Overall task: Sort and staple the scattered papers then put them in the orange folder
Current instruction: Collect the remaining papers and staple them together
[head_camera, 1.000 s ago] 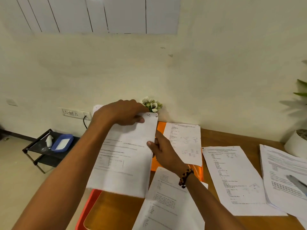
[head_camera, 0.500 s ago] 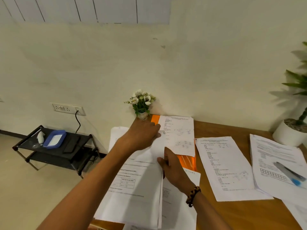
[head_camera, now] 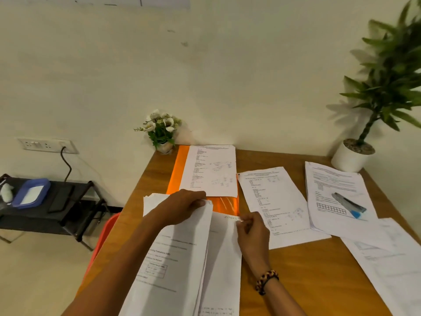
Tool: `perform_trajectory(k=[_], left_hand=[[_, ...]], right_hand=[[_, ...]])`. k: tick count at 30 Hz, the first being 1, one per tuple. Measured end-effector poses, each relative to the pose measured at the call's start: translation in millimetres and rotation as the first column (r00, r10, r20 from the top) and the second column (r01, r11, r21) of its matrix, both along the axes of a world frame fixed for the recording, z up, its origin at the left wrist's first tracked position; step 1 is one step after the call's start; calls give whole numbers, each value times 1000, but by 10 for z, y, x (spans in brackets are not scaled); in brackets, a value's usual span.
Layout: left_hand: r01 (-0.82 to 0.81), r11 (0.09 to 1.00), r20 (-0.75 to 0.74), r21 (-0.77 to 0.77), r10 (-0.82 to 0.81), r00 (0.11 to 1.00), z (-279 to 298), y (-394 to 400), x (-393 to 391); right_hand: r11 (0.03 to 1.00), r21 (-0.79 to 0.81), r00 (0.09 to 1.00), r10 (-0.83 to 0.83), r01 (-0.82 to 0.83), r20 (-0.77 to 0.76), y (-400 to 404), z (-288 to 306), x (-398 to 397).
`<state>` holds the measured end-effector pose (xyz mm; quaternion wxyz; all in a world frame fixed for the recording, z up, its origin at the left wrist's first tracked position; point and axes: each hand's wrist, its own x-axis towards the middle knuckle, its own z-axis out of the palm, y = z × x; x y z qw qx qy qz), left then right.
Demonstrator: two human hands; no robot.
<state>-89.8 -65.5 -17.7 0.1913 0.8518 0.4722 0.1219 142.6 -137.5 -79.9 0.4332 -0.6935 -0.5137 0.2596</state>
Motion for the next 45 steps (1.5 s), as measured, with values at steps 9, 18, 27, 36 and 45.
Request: perform_trajectory(k=[9, 18, 27, 36, 45], left_hand=[[58, 998, 23, 27, -59, 998, -136, 28, 174], [141, 990, 126, 26, -143, 982, -125, 58, 408], [40, 999, 274, -11, -36, 961, -188, 78, 511], [-86, 994, 330, -65, 103, 938, -210, 84, 655], [-113, 991, 370, -71, 131, 920, -230, 148, 822]], right_hand=[[983, -182, 1000, 10, -7, 13, 75, 102, 64], [992, 46, 932, 130, -121, -339, 64, 204, -14], [993, 30, 858, 112, -111, -501, 128, 245, -53], [993, 12, 878, 110, -118, -465, 122, 219, 46], [960, -279, 841, 133, 23, 525, 100, 135, 616]])
